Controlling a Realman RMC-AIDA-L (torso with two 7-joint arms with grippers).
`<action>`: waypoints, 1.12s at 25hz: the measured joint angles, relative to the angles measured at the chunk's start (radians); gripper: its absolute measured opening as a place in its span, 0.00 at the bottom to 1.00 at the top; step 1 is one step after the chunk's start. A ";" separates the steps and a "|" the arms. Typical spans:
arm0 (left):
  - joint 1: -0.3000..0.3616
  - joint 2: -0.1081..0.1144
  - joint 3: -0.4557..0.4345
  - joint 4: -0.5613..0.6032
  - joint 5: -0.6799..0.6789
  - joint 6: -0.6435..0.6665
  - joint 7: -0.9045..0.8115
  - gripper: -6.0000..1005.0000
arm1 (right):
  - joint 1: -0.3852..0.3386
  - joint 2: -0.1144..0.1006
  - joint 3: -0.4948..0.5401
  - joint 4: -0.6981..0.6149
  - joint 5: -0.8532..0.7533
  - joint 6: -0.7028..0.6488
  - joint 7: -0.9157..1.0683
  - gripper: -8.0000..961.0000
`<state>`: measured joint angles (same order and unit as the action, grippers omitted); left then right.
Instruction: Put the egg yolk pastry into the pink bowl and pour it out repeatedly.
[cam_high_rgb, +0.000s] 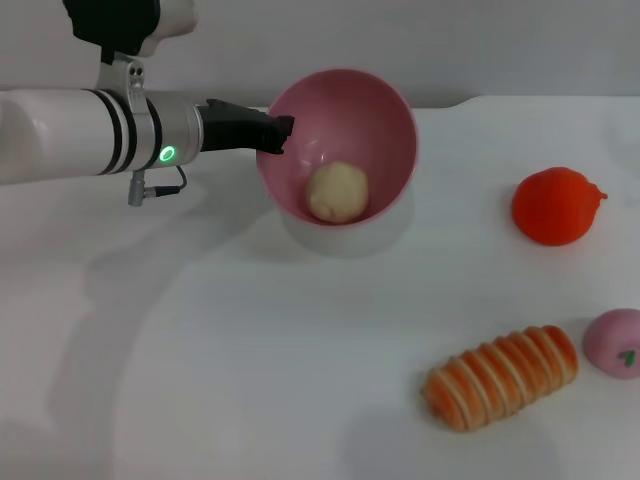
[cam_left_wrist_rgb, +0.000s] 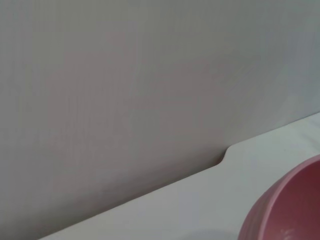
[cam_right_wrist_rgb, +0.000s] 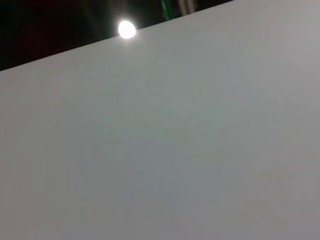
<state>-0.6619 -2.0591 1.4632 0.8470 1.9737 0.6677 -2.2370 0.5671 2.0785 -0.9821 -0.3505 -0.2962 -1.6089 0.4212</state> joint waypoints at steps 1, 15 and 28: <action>0.000 0.000 -0.001 -0.002 0.001 -0.002 0.006 0.11 | 0.000 0.000 -0.001 0.003 0.008 0.000 0.002 0.74; 0.005 0.000 0.003 -0.007 -0.003 -0.042 0.016 0.11 | 0.020 0.000 -0.006 0.029 0.018 0.001 0.003 0.74; 0.005 -0.001 0.003 -0.013 -0.003 -0.054 0.016 0.11 | 0.023 0.000 -0.006 0.038 0.020 0.001 0.004 0.74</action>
<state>-0.6565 -2.0601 1.4665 0.8341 1.9708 0.6136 -2.2212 0.5905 2.0785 -0.9878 -0.3128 -0.2760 -1.6078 0.4250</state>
